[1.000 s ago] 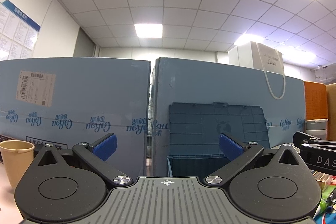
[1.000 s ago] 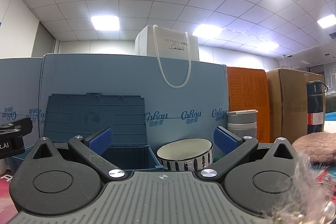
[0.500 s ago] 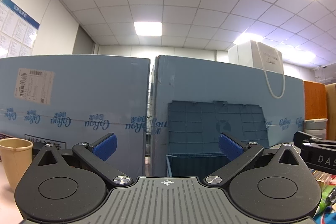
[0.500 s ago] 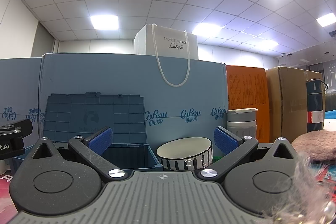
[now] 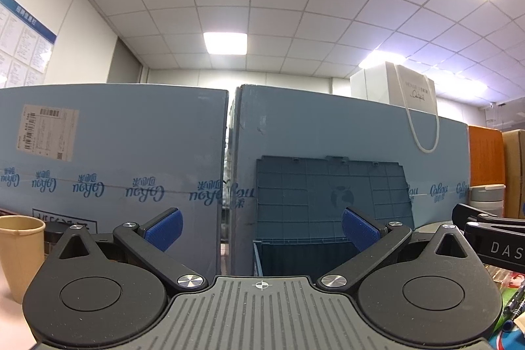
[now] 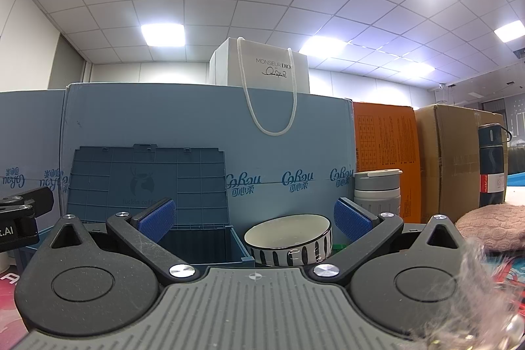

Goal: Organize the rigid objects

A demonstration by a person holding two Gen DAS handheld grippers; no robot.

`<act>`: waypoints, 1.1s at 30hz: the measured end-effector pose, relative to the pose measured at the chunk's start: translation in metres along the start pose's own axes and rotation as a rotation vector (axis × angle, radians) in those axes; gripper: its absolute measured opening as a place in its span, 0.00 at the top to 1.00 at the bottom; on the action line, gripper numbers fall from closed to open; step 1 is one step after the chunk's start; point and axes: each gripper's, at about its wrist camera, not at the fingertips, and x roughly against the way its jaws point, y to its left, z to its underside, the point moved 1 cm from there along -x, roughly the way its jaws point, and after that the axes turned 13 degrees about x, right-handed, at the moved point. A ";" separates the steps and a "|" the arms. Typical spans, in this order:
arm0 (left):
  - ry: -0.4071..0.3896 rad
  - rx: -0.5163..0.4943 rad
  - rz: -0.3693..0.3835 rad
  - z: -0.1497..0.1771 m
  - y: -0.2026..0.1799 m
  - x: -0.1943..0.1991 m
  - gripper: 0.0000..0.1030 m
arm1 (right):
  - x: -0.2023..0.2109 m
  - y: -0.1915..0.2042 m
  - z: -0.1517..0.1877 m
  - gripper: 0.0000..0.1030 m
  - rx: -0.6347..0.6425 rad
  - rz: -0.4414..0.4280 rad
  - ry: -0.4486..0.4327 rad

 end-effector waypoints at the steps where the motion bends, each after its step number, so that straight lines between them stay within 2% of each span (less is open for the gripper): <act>1: 0.001 0.000 -0.003 0.000 0.000 0.000 0.00 | 0.000 0.000 0.000 0.00 0.000 0.000 0.000; 22: 0.019 0.001 -0.020 0.000 0.000 -0.005 0.00 | 0.001 0.000 0.000 0.00 0.000 -0.005 -0.002; 25: 0.020 0.014 -0.003 -0.001 0.002 -0.003 0.00 | 0.004 -0.001 -0.002 0.00 -0.005 -0.003 0.001; 29: 0.075 -0.019 0.025 -0.002 -0.003 0.000 0.00 | 0.008 -0.011 -0.010 0.00 0.001 -0.056 0.052; 31: 0.117 -0.040 0.039 -0.005 -0.009 0.002 0.00 | 0.014 -0.022 -0.016 0.00 0.002 -0.091 0.047; 33: 0.175 -0.010 0.082 -0.011 -0.013 0.004 0.00 | 0.022 -0.035 -0.021 0.00 0.025 -0.123 0.038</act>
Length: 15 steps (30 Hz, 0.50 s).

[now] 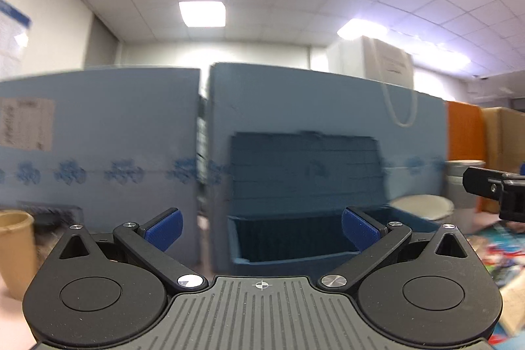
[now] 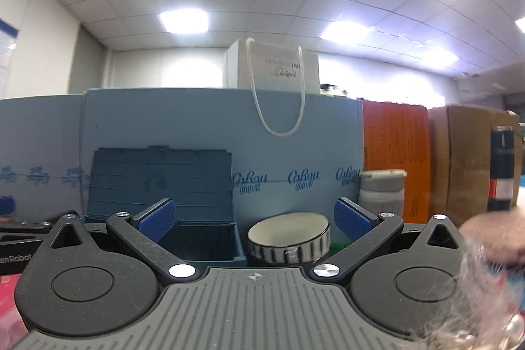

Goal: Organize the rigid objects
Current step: 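Lower the right tool onto the cream hand-cream tube and close it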

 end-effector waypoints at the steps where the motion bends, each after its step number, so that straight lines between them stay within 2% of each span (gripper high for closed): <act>1: 0.020 0.015 0.028 -0.002 -0.002 0.002 0.00 | 0.004 -0.006 -0.002 0.00 0.019 -0.009 0.000; 5: 0.114 0.069 0.107 -0.012 -0.017 0.005 0.00 | 0.018 -0.032 -0.004 0.00 0.123 -0.044 0.047; 8: 0.235 0.102 0.163 -0.017 -0.029 -0.001 0.00 | 0.028 -0.045 0.001 0.00 0.235 -0.094 0.085; 12: 0.352 0.117 0.207 -0.024 -0.044 -0.008 0.00 | 0.039 -0.049 0.018 0.00 0.495 -0.194 0.174; 15: 0.384 0.141 0.225 -0.033 -0.050 -0.011 0.00 | 0.042 -0.047 0.038 0.00 0.675 -0.264 0.275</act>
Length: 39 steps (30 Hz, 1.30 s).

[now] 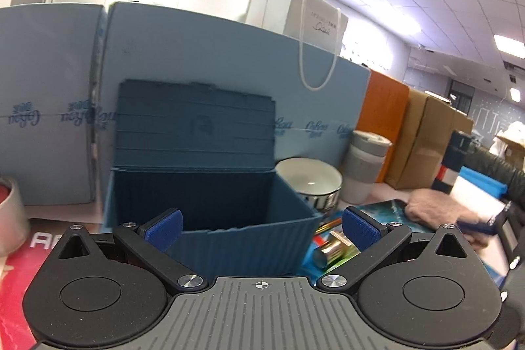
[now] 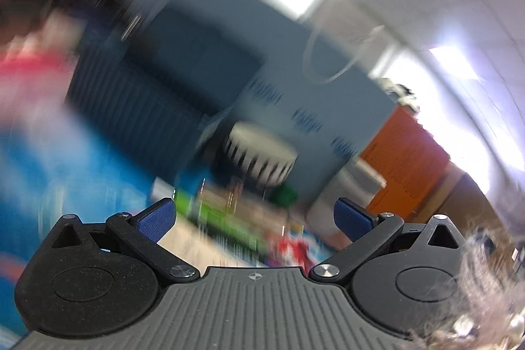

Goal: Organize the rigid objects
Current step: 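Lower the right tool onto the cream hand-cream tube and close it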

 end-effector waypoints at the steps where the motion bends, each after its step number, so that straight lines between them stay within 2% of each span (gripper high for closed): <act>1: 0.005 0.013 0.010 -0.003 -0.001 0.000 0.00 | -0.002 0.004 0.005 0.00 0.043 -0.025 0.030; 6: 0.017 0.036 0.062 -0.008 0.007 0.002 0.00 | -0.025 0.010 0.032 0.00 0.142 -0.101 0.168; 10: 0.026 0.057 0.028 -0.011 0.022 0.001 0.00 | -0.042 0.010 0.043 0.00 0.178 -0.139 0.233; 16: 0.040 0.096 0.024 -0.017 0.035 -0.005 0.00 | -0.060 0.006 0.033 0.00 0.192 -0.162 0.237; 23: 0.020 0.119 0.029 -0.021 0.042 -0.002 0.00 | -0.072 0.005 0.022 0.03 0.129 -0.210 0.207; 29: 0.016 0.146 0.022 -0.025 0.047 -0.003 0.00 | -0.084 0.010 0.005 0.25 0.072 -0.297 0.186; 31: 0.012 0.148 0.024 -0.025 0.048 -0.002 0.00 | -0.090 0.007 0.001 0.36 0.024 -0.346 0.193; 37: 0.005 0.160 0.029 -0.027 0.051 0.000 0.00 | -0.108 -0.002 -0.004 0.49 -0.114 -0.448 0.216; 39: 0.005 0.165 0.030 -0.029 0.052 0.000 0.00 | -0.111 -0.003 -0.005 0.50 -0.146 -0.460 0.216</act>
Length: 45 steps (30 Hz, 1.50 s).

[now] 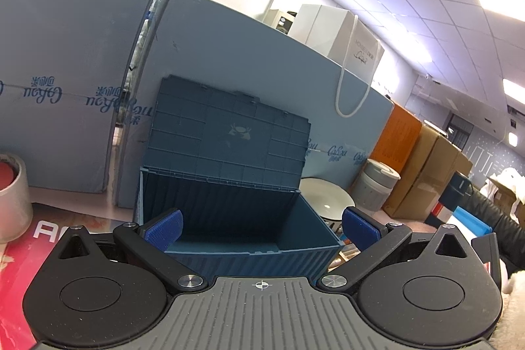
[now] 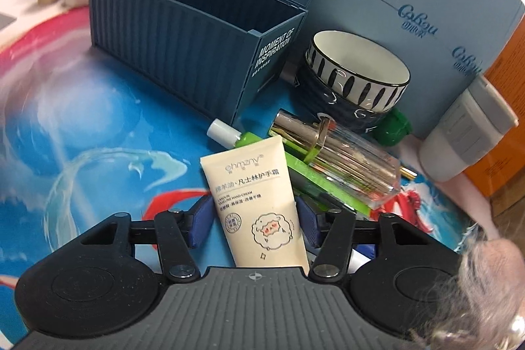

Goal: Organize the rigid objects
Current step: 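Lower the right tool onto the cream hand-cream tube and close it, then carry the hand-cream tube with the right tool into the blue box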

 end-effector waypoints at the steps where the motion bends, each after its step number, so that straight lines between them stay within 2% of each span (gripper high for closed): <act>1: -0.001 0.003 0.000 -0.001 0.000 0.000 0.00 | 0.000 -0.001 -0.001 0.50 -0.013 0.000 -0.004; 4: -0.008 0.013 0.004 -0.003 0.002 0.002 0.00 | 0.000 0.002 -0.001 0.51 -0.019 0.009 -0.015; 11: -0.008 0.033 -0.003 -0.007 0.008 0.000 0.00 | 0.014 0.017 0.006 0.54 -0.076 0.113 -0.081; 19: -0.016 0.087 -0.037 -0.016 0.026 -0.002 0.00 | 0.045 0.028 0.023 0.56 -0.342 0.252 -0.213; 23: -0.006 0.103 -0.045 -0.019 0.033 -0.005 0.00 | 0.057 0.026 0.029 0.57 -0.482 0.281 -0.261; 26: -0.001 0.130 -0.050 -0.023 0.041 -0.006 0.00 | 0.068 0.022 0.031 0.63 -0.577 0.279 -0.318; 28: 0.002 0.154 -0.054 -0.025 0.048 -0.007 0.00 | 0.075 0.018 0.029 0.79 -0.625 0.286 -0.348; 35: 0.022 0.213 -0.063 -0.029 0.066 -0.012 0.00 | 0.081 0.010 0.021 0.81 -0.746 0.240 -0.401; 38: 0.044 0.236 -0.061 -0.031 0.073 -0.016 0.00 | 0.090 0.011 0.010 0.81 -0.753 0.245 -0.438; 41: 0.048 0.266 -0.065 -0.032 0.080 -0.016 0.00 | 0.102 0.009 -0.005 0.81 -0.770 0.238 -0.496; 45: 0.048 0.287 -0.060 -0.033 0.085 -0.016 0.00 | 0.104 -0.005 -0.027 0.81 -0.851 0.167 -0.578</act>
